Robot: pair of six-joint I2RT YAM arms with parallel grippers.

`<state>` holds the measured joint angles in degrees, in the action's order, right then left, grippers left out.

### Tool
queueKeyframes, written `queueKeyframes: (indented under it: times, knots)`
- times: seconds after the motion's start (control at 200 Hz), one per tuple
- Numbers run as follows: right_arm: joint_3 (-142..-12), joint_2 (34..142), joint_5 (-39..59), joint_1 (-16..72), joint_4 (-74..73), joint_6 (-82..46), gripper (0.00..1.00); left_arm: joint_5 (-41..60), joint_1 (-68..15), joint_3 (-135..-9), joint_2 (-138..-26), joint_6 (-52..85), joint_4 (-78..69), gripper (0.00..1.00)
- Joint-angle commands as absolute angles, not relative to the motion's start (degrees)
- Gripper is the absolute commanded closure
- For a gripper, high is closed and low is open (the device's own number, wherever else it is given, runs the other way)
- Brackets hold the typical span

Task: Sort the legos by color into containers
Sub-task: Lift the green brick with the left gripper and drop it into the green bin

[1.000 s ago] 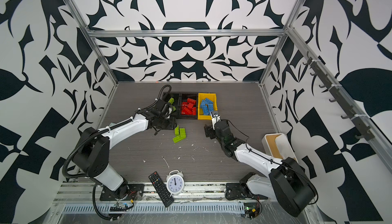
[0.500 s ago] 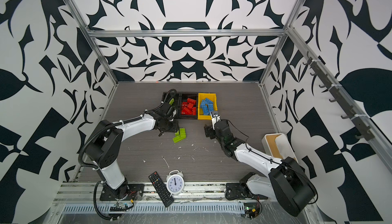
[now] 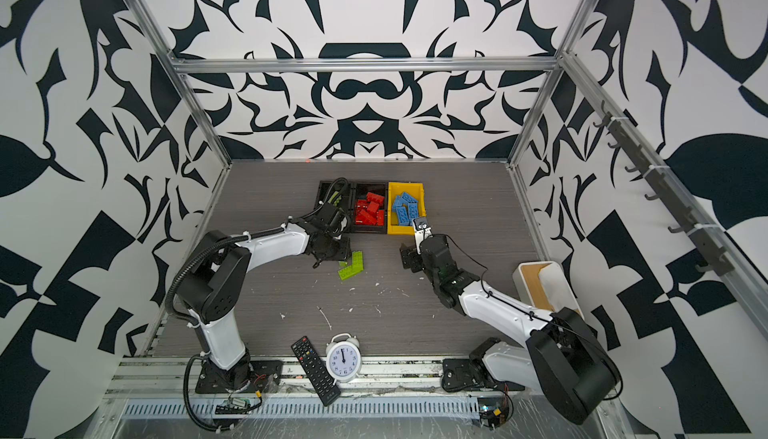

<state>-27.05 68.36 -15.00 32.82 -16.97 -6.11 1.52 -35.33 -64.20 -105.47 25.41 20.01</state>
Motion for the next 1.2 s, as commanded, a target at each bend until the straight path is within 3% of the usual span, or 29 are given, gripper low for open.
queueKeyframes:
  times: [0.0,0.585,1.195]
  knots:
    - [-29.1,68.9,-15.1,32.8,-17.8,-6.9,0.08,1.1,-35.5,-65.8,-105.9,25.4,20.0,0.61]
    - [-29.3,69.3,-15.2,32.8,-17.7,-6.8,0.08,0.8,-35.5,-65.5,-104.3,25.2,20.7,0.81]
    - [-29.3,69.3,-14.9,32.8,-17.6,-6.7,0.08,-4.0,-35.4,-69.4,-91.2,20.7,31.0,0.84]
